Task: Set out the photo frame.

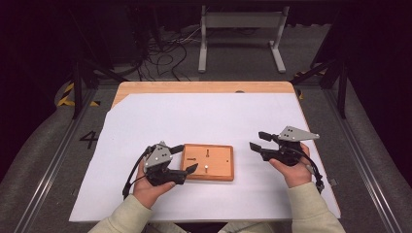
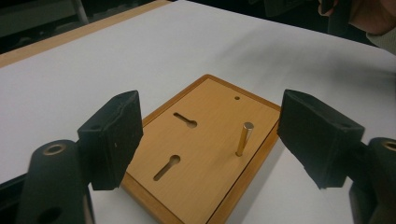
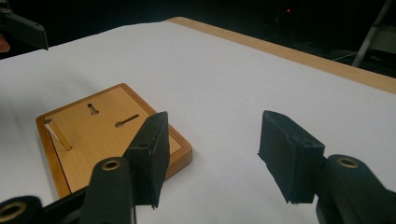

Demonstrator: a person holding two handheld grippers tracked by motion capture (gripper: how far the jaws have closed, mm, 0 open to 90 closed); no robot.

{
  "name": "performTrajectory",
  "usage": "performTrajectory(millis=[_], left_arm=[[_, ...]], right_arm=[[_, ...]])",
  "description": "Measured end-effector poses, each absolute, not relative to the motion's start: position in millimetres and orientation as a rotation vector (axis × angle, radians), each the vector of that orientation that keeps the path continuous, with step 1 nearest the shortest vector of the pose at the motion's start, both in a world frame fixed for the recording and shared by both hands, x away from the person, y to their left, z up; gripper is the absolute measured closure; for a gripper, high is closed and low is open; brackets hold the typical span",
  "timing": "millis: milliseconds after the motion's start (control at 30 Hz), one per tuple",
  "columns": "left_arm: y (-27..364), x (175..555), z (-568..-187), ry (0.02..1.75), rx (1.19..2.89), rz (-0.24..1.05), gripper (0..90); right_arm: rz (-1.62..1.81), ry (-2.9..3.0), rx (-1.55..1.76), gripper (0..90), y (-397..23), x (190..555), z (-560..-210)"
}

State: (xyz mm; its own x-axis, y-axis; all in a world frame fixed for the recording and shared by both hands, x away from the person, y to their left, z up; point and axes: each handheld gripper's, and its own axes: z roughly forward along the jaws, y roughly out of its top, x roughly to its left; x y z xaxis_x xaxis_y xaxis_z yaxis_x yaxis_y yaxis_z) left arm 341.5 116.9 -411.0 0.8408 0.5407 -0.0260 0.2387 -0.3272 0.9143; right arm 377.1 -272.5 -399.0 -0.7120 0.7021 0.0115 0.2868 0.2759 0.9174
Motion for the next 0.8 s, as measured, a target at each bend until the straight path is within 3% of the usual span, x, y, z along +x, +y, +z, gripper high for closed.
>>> performTrajectory(millis=[200,267,400,800], left_arm=[[105,344,-422,0.592,1.925,0.307,32.8],[102,352,-429,0.607,1.971,0.207,31.9],[99,352,-435,0.602,1.981,0.195,40.4],[79,355,-457,0.546,1.983,0.148,49.0]], right_arm=[[1.422,2.162,0.896,43.3,-272,377,-400],[1.421,2.161,0.898,43.2,-273,377,-400],[1.423,2.158,0.9,43.2,-273,377,-400],[1.422,2.165,0.914,42.1,-273,377,-403]])
